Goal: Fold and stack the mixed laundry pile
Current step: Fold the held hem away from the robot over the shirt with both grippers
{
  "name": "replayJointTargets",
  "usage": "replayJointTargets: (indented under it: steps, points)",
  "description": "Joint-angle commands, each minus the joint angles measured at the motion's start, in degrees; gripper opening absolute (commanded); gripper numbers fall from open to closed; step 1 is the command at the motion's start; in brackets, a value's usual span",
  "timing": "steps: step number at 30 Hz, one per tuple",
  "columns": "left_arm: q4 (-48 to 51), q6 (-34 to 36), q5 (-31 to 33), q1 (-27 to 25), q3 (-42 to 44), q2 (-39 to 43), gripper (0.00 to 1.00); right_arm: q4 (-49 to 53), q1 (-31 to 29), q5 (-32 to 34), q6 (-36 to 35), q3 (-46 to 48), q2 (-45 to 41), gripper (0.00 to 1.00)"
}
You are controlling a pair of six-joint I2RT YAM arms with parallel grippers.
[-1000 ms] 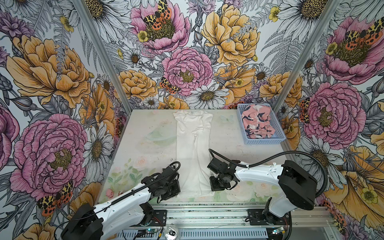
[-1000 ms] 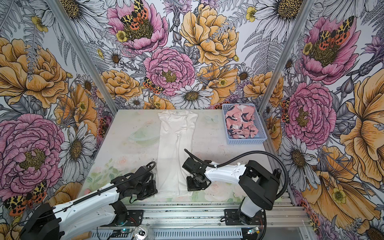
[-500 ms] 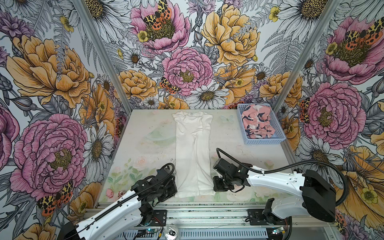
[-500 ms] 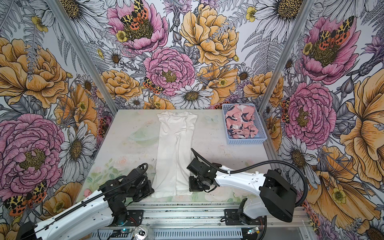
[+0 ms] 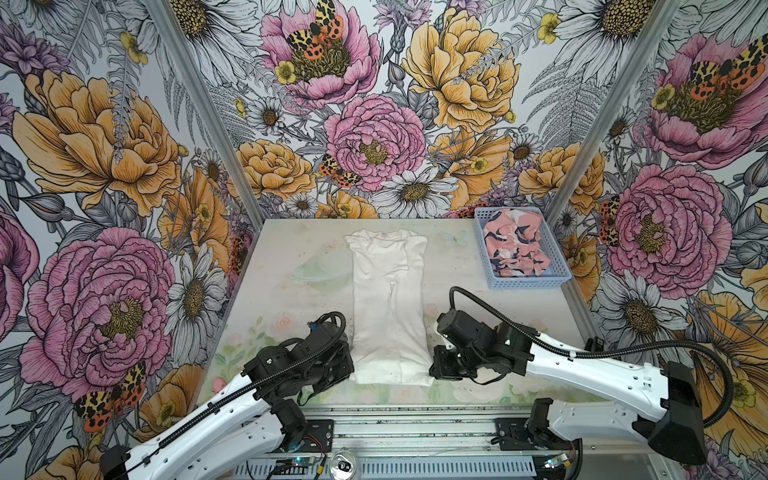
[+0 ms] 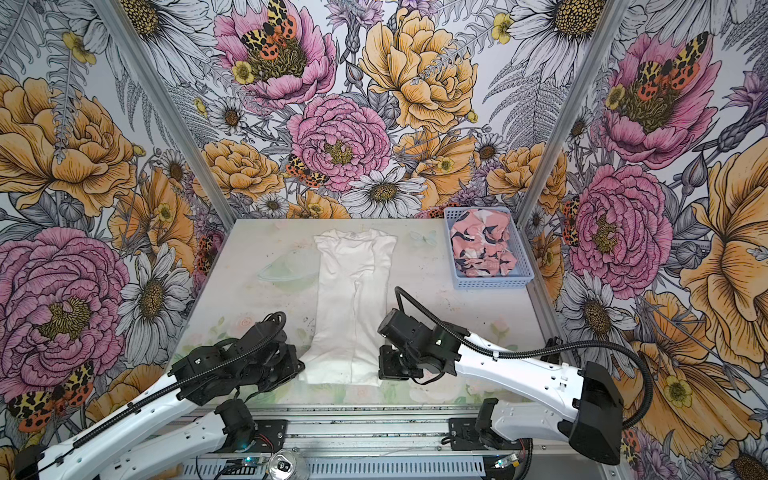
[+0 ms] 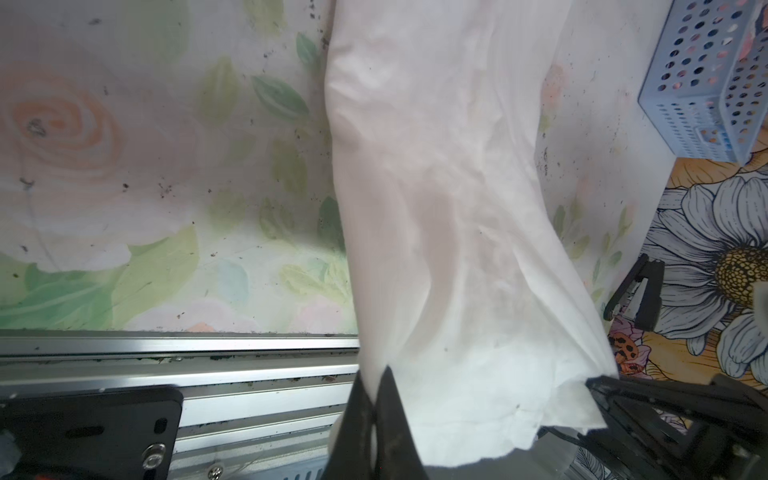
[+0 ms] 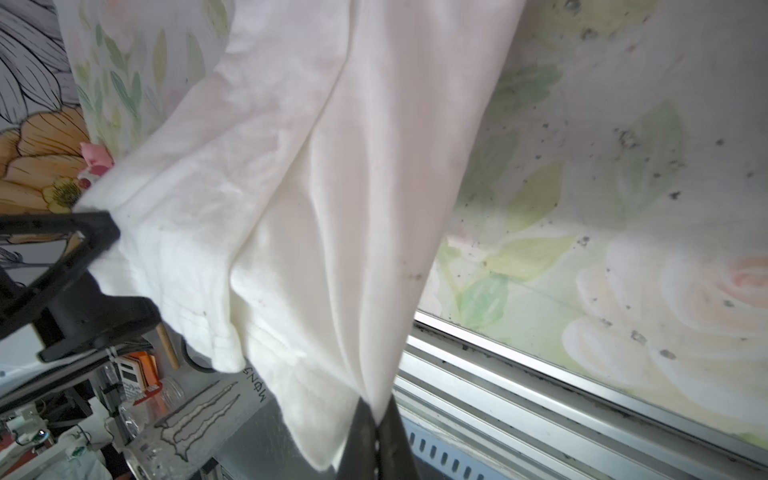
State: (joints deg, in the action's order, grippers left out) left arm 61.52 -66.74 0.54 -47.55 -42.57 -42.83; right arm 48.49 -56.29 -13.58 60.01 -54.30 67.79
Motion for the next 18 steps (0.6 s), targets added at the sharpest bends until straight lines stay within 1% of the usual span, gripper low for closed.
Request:
replayJointTargets:
  steps: [1,5,8,12,18]
  points:
    - [0.3,5.0,1.3,5.1,-2.6,-4.3,0.00,3.2,5.2,-0.1,-5.7,-3.5,2.6,0.00]
    - [-7.2,12.9,-4.8,15.5,-3.5,-10.0,0.00,2.8,12.6,-1.5,-14.1,-9.3,10.3,0.00]
    - [-11.2,19.2,-7.2,21.1,-6.1,-17.4,0.00,2.0,17.0,-2.5,-19.5,-13.8,17.0,0.00]
    - [-16.0,25.3,-9.9,25.3,-11.3,-27.8,0.00,0.4,21.6,-3.8,-23.4,-18.5,24.2,0.00]
    - [-18.3,32.4,-12.4,29.9,-20.5,-42.6,0.00,-0.4,25.9,-4.9,-27.1,-26.6,34.3,0.00]
